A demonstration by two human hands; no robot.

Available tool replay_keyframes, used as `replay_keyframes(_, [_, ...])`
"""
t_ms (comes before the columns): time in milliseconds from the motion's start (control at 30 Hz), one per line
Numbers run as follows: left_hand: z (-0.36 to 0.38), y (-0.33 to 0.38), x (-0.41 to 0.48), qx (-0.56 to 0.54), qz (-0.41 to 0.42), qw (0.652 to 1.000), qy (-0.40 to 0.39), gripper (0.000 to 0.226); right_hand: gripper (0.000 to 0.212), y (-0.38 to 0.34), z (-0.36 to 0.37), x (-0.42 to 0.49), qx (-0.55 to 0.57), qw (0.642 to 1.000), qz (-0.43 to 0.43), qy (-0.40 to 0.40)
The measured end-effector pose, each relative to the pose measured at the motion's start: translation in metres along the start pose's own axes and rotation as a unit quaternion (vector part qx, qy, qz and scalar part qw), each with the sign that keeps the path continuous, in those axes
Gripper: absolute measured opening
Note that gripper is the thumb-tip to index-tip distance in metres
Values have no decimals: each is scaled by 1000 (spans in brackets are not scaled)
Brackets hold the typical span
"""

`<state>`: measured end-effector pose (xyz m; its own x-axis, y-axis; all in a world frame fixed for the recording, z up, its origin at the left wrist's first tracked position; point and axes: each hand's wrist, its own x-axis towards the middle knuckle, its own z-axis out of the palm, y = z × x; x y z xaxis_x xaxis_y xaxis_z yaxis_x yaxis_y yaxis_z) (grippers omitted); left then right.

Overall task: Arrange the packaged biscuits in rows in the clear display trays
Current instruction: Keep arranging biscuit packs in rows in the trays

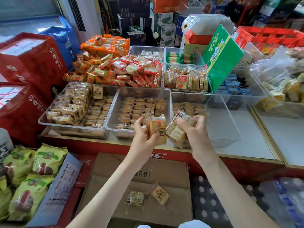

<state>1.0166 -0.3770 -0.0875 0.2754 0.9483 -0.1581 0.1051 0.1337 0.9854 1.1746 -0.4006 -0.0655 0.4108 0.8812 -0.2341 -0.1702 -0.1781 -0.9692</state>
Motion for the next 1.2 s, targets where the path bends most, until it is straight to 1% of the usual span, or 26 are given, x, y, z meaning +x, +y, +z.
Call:
replay_keyframes(33, [4, 0, -1, 34, 17, 999, 17, 47, 37, 0, 3, -1, -55, 997, -50, 22])
replay_keyframes(100, [11, 0, -3, 78, 42, 995, 36, 27, 43, 0, 8, 0, -175, 973, -145, 45])
replay_keyframes(133, [13, 0, -4, 80, 45, 995, 33, 18, 43, -2, 9, 0, -212, 962, -167, 51])
replay_keyframes(167, [15, 0, -5, 71, 42, 996, 19, 15, 39, -4, 11, 1, -231, 957, -171, 48])
replay_keyframes(200, [16, 2, -7, 56, 36, 998, -5, 24, 32, -6, 12, 2, -244, 955, -166, 38])
replay_keyframes(233, [17, 3, -9, 48, 29, 998, -28, 39, 25, -8, 12, 2, -252, 955, -154, 24])
replay_keyframes(267, [17, 5, -10, 52, 22, 997, -43, 54, 21, -11, 12, 2, -251, 958, -137, 8])
replay_keyframes(300, [16, 7, -10, 60, 17, 997, -49, 63, 20, -12, 10, 1, -241, 964, -114, -16])
replay_keyframes(333, [14, 7, -9, 66, 14, 996, -50, 66, 22, -14, 8, 1, -219, 970, -89, -48])
replay_keyframes(367, [13, 7, -7, 69, 9, 996, -50, 64, 24, -14, 6, 0, -193, 976, -63, -83])
replay_keyframes(433, [8, 4, -2, 70, -4, 996, -51, 48, 24, -15, 0, 1, -142, 979, -19, -142])
replay_keyframes(500, [4, -1, 1, 52, -33, 996, -71, 42, 24, -14, -5, 4, -128, 976, 5, -174])
replay_keyframes(567, [0, -8, 5, 14, -63, 993, -95, 48, 33, -13, -6, 5, -157, 970, 10, -185])
replay_keyframes(633, [0, -13, 6, -17, -74, 992, -103, 63, 40, -12, -4, 5, -169, 967, 8, -191])
replay_keyframes(700, [1, -15, 6, -25, -78, 992, -98, 79, 40, -10, -3, 6, -169, 966, 9, -195])
replay_keyframes(733, [1, -16, 8, -16, -73, 993, -95, 79, 39, -10, -2, 6, -184, 964, 3, -190])
replay_keyframes(767, [1, -17, 9, -7, -69, 993, -96, 73, 37, -10, -3, 7, -230, 956, -18, -179])
replay_keyframes(800, [1, -18, 10, -3, -69, 993, -100, 66, 34, -11, -3, 8, -299, 938, -49, -168])
replay_keyframes(867, [-2, -20, 13, 4, -70, 992, -102, 55, 33, -13, -5, 12, -428, 884, -104, -159])
replay_keyframes(900, [-3, -21, 14, 10, -68, 992, -103, 51, 34, -13, -6, 14, -464, 864, -112, -161])
replay_keyframes(933, [-4, -22, 15, 15, -66, 992, -104, 48, 33, -14, -8, 16, -482, 853, -111, -168])
replay_keyframes(967, [-6, -22, 16, 16, -64, 992, -108, 45, 30, -14, -11, 18, -484, 850, -100, -179])
replay_keyframes(1000, [-7, -23, 17, 16, -61, 992, -114, 44, 25, -15, -13, 19, -467, 859, -85, -193])
replay_keyframes(1100, [-12, -23, 20, 15, -54, 989, -134, 42, 10, -18, -17, 20, -352, 908, -53, -221])
replay_keyframes(1200, [-14, -25, 22, 31, -50, 986, -157, 43, 11, -16, -17, 20, -324, 921, -55, -208])
